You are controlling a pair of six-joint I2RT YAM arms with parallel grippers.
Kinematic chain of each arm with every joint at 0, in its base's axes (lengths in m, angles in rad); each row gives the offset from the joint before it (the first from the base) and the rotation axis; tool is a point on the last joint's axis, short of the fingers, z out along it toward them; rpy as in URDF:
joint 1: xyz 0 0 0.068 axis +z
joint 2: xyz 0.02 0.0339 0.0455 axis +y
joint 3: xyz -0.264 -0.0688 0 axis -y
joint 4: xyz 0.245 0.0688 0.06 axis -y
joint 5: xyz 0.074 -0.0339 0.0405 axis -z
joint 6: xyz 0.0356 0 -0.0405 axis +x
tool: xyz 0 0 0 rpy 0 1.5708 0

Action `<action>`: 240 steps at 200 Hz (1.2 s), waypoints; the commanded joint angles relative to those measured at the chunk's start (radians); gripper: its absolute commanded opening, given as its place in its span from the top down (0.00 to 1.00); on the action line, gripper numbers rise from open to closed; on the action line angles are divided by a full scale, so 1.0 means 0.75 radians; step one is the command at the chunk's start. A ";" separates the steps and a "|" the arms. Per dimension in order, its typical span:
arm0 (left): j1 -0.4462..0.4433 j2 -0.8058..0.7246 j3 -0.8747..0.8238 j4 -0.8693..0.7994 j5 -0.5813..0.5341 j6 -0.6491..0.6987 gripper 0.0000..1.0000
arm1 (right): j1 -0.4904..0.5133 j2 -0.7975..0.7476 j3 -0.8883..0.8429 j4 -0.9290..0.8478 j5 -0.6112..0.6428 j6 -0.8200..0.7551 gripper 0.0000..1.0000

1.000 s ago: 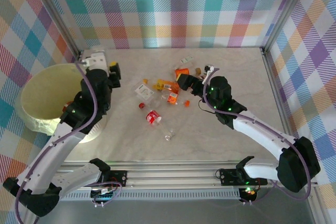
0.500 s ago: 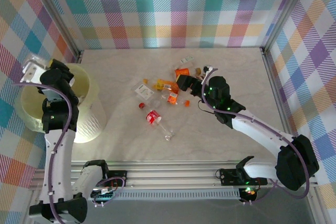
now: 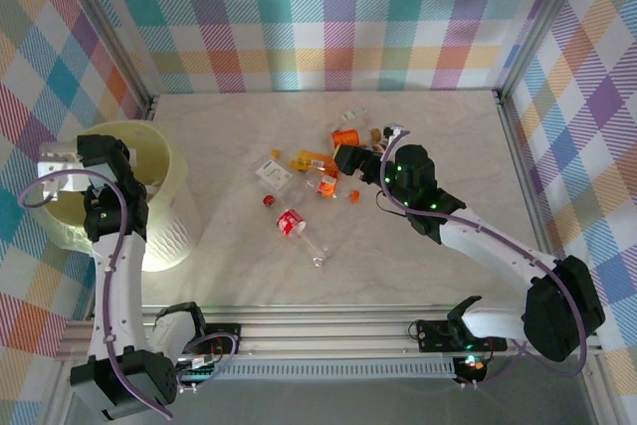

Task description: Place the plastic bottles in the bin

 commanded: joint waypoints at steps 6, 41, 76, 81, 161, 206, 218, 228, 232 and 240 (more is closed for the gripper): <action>0.023 0.032 -0.002 -0.056 -0.070 -0.241 0.40 | 0.004 -0.009 0.040 0.034 -0.007 -0.033 0.00; 0.023 0.162 0.157 -0.280 -0.056 -0.364 0.25 | 0.004 0.015 0.062 0.030 -0.033 0.013 0.00; 0.022 0.194 0.240 -0.376 -0.039 -0.406 0.11 | 0.005 0.020 0.056 0.025 -0.038 0.046 0.00; 0.022 0.188 0.243 -0.382 -0.035 -0.407 0.09 | 0.005 0.020 0.055 0.024 -0.037 0.049 0.00; 0.022 0.013 0.234 -0.305 0.242 -0.149 0.00 | 0.001 0.047 0.064 -0.026 0.043 0.047 0.00; -0.021 -0.021 0.216 0.091 0.904 0.227 0.00 | -0.066 0.096 0.069 -0.141 0.134 0.119 0.00; -0.064 -0.003 0.251 0.116 1.029 0.299 0.00 | -0.111 0.124 0.085 -0.208 0.128 0.158 0.00; -0.123 0.013 0.278 0.134 1.112 0.353 0.00 | -0.155 0.151 0.104 -0.264 0.108 0.194 0.00; -0.150 0.021 0.287 0.138 1.135 0.382 0.00 | -0.174 0.163 0.111 -0.287 0.095 0.209 0.00; -0.216 0.032 0.303 0.139 1.169 0.434 0.00 | -0.214 0.188 0.123 -0.321 0.059 0.238 0.00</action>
